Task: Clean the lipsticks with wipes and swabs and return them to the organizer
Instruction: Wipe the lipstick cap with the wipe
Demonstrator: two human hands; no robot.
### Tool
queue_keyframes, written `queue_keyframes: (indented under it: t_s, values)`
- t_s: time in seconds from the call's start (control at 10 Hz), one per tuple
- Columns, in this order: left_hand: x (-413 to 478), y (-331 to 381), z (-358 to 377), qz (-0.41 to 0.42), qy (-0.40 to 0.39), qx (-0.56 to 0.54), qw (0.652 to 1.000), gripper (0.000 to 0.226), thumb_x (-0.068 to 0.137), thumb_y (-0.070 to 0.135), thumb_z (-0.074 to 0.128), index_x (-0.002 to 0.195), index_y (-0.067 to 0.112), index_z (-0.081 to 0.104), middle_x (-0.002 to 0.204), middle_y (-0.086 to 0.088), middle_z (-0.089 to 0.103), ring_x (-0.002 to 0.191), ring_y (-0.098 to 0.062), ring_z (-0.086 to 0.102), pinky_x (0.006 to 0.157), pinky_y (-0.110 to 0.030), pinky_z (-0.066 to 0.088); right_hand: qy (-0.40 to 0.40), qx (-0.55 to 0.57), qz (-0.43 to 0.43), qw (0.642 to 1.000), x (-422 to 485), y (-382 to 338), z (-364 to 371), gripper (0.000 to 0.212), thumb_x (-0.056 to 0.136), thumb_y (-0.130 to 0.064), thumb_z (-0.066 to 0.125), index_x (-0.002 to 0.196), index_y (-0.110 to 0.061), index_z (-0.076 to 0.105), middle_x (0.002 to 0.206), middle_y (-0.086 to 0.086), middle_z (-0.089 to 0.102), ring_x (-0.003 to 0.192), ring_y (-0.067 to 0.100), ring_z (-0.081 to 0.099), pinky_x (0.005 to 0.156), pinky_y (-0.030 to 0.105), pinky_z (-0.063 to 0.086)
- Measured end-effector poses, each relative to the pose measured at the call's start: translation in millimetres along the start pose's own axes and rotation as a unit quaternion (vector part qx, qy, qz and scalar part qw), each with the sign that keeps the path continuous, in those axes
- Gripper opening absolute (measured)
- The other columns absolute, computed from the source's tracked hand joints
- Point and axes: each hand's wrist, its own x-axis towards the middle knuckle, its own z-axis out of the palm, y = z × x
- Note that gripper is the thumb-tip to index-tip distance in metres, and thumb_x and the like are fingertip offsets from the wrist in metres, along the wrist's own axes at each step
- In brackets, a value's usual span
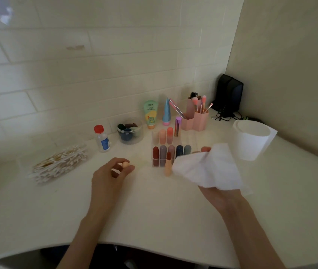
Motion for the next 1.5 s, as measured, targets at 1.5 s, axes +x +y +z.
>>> queue_keyframes:
  t_s: [1.5]
  values:
    - [-13.6,-3.4,-28.3,-0.016,-0.200,-0.334,0.921,0.054,0.071,0.068,0.079,0.083,0.016,0.075,0.077,-0.020,0.061,0.070,-0.031,0.052,0.062,-0.026,0.044,0.189,-0.539,-0.233,0.787,19.2,65.8,114.5,0.017,0.085,-0.012,0.082,0.102,-0.009,0.081,0.098,-0.002,0.065,0.087,0.009,0.059,0.079,0.014,0.044]
